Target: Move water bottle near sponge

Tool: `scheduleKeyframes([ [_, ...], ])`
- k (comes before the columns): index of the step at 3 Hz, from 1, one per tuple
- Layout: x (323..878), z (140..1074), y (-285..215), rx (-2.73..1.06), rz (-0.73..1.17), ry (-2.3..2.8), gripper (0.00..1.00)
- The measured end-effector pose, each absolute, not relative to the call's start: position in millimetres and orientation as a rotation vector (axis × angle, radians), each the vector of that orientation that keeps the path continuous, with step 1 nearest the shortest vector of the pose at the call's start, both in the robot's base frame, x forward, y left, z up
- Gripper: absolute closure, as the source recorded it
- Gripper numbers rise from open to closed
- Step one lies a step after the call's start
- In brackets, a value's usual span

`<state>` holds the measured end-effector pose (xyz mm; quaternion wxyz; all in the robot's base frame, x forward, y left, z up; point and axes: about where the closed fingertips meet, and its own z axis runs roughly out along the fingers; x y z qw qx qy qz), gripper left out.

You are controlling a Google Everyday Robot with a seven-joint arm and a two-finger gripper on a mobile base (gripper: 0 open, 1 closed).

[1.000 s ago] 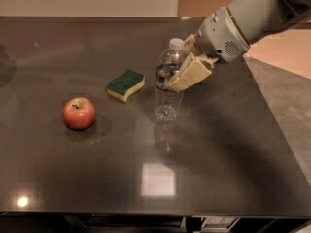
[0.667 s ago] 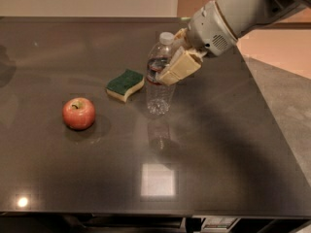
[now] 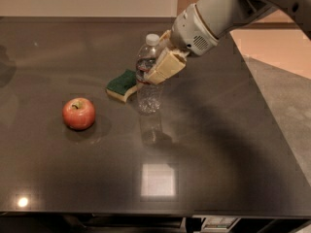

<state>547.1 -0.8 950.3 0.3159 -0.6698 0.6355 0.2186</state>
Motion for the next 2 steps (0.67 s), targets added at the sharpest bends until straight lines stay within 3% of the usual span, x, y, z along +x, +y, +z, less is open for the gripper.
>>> scheduleKeyframes([
  [2, 572.5, 938.6, 21.2, -1.792, 0.556, 1.689, 1.0],
])
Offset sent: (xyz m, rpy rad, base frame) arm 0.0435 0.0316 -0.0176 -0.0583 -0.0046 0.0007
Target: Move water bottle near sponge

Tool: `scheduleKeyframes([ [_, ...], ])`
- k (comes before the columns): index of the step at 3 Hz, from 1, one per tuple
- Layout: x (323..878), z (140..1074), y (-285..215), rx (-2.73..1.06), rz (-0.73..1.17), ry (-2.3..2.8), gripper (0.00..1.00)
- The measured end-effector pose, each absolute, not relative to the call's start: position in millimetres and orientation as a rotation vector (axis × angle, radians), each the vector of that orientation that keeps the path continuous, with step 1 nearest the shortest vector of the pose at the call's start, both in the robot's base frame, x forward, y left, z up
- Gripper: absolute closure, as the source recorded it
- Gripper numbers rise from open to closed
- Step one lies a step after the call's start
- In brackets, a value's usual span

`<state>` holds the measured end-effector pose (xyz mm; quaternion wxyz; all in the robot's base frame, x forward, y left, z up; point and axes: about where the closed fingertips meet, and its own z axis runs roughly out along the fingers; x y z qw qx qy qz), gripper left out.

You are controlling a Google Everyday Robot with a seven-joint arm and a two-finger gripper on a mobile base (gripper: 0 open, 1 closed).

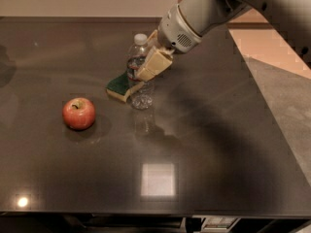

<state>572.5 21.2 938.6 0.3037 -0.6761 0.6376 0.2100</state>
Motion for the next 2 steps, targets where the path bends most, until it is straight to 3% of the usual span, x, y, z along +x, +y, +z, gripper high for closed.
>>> scheduleKeyframes([
  [2, 592.6, 926.7, 28.1, -1.8, 0.503, 1.718, 0.59],
])
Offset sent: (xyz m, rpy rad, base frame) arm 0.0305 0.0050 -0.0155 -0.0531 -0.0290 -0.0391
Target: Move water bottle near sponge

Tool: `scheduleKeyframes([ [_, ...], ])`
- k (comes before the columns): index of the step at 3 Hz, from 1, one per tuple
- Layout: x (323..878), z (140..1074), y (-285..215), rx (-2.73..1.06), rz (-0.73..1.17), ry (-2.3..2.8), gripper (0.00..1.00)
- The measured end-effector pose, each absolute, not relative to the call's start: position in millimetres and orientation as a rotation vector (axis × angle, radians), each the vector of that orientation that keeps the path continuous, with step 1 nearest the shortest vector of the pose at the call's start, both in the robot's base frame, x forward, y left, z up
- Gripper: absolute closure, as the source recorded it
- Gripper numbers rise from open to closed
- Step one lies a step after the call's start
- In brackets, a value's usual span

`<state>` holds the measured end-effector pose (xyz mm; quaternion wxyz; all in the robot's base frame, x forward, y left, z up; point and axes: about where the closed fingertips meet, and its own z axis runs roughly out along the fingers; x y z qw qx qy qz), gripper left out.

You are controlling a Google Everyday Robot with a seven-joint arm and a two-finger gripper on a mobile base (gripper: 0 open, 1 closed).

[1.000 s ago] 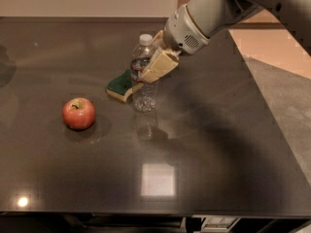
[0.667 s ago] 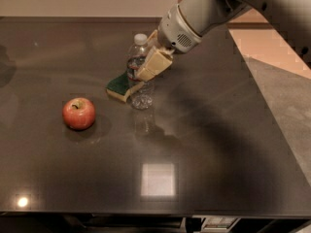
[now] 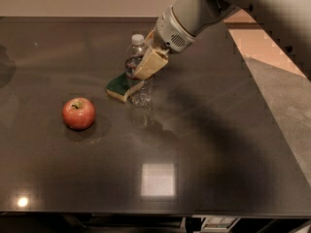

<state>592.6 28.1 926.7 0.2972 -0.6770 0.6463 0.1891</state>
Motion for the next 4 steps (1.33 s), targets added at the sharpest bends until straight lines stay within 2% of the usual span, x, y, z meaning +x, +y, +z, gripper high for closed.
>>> scheduleKeyframes([
  [2, 594.7, 925.5, 27.2, -1.788, 0.475, 1.709, 0.13],
  [3, 594.3, 924.6, 28.9, -1.791, 0.477, 1.708, 0.0],
  [4, 594.2, 924.6, 28.9, -1.791, 0.477, 1.708, 0.0],
])
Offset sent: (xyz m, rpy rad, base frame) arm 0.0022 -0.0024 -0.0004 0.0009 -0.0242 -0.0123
